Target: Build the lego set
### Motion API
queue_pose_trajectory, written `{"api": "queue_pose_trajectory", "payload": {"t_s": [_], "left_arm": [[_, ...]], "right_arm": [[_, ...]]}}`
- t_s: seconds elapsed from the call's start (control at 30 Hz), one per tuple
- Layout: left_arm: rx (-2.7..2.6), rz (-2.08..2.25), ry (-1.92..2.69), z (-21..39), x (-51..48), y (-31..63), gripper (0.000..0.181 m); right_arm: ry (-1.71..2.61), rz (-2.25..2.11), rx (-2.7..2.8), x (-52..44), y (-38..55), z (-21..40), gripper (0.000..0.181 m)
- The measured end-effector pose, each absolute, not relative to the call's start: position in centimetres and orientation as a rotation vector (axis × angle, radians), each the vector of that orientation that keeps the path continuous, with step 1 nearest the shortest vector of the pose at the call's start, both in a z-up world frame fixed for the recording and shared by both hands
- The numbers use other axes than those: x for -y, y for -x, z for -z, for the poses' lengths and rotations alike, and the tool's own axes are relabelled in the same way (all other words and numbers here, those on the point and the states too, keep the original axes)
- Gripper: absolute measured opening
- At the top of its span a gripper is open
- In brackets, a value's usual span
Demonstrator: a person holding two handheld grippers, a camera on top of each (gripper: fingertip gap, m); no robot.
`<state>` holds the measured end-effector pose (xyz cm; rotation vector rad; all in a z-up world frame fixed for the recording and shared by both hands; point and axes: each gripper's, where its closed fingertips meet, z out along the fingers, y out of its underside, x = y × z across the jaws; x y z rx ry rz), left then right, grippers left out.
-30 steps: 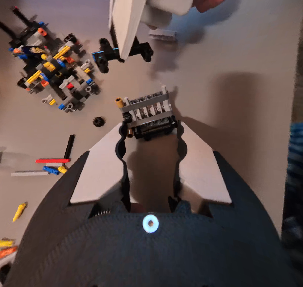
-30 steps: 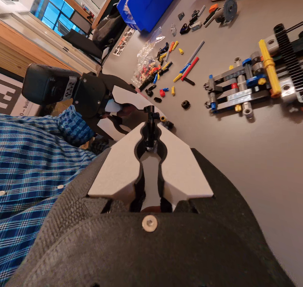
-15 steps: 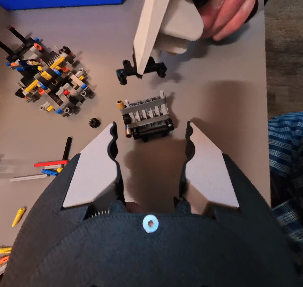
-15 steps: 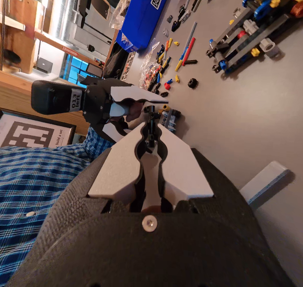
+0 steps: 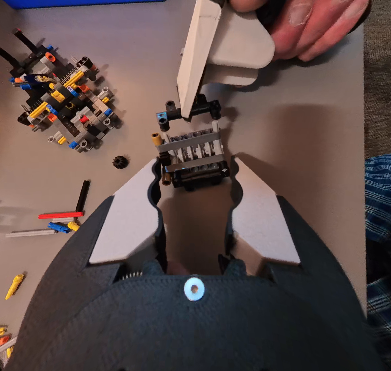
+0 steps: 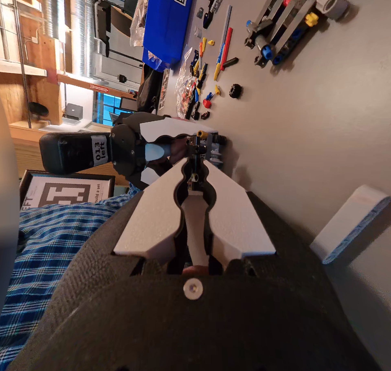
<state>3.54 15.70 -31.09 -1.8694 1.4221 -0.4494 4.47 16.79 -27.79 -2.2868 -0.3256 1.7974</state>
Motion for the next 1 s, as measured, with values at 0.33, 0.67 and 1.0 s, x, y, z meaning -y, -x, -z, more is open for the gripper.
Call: {"api": "queue_pose_trajectory", "payload": {"t_s": [0.33, 0.67, 1.0], "left_arm": [[-1.425, 0.437, 1.859, 31.04, -15.78, -3.48, 0.061], [-1.429, 0.422, 1.845, 30.97, -15.76, -3.47, 0.061], [-1.429, 0.427, 1.85, 30.99, -15.76, -3.47, 0.061]], "right_arm": [[2.318, -1.837, 0.23, -16.84, -4.38, 28.15, 0.005], [2.33, -1.829, 0.144, -16.8, -4.17, 28.51, 0.004], [2.319, -1.789, 0.112, -16.87, -4.2, 28.64, 0.005]]}}
